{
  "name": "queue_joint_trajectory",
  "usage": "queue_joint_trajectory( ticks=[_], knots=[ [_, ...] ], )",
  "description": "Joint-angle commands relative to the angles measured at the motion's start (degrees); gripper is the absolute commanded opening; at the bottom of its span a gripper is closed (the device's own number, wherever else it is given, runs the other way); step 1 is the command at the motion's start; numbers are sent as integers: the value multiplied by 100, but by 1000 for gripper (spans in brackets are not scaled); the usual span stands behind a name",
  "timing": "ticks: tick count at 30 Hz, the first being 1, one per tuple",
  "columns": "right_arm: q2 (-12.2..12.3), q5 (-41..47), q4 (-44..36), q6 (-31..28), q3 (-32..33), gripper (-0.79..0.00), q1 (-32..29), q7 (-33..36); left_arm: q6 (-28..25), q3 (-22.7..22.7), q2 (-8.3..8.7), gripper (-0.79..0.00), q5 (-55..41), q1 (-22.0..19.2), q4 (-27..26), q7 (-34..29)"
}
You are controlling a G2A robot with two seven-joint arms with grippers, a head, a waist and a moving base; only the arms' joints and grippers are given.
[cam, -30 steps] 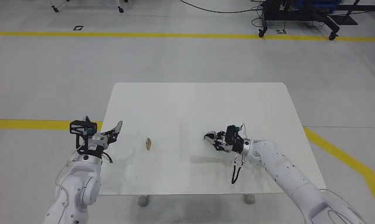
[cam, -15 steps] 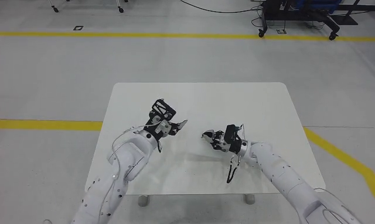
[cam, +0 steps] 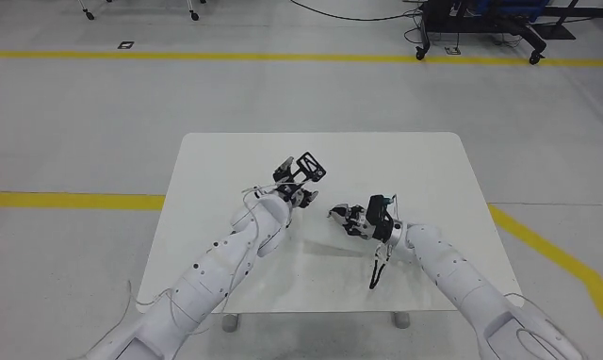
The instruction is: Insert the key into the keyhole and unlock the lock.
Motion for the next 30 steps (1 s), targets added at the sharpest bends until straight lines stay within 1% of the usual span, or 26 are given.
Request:
queue_joint_trajectory(
  ticks=[1,6,9,13,15,17,19,21,23,30],
  knots=[
    [-23,8,97,-13,-23,-785,45,-19,-12,138,-82,0,13,-117,318,-13],
    [-106,163,475,12,-43,-785,209,0,61,374,-262,0,78,-330,942,26],
    [-186,370,726,17,-45,-785,304,70,152,467,-357,0,137,-421,1224,71],
    [-270,651,954,-23,-20,-785,346,-79,316,526,-451,0,272,-508,1456,146],
    [-294,781,1038,-12,15,-785,349,-189,398,494,-481,0,295,-546,1492,236],
    [-300,940,1023,-33,68,-785,317,-320,582,329,-479,0,224,-567,1417,403],
    [-271,1192,853,-30,164,-785,226,-324,714,40,-427,0,113,-546,1212,582],
    [-209,1369,654,-93,263,-785,122,-261,815,-393,-316,0,-17,-398,828,774],
    [-209,1369,654,-93,263,-785,122,-261,671,-851,-175,0,-165,-116,348,1010],
    [-209,1369,654,-93,263,-785,122,-261,671,-851,-175,0,-165,-116,348,1010]
  ],
)
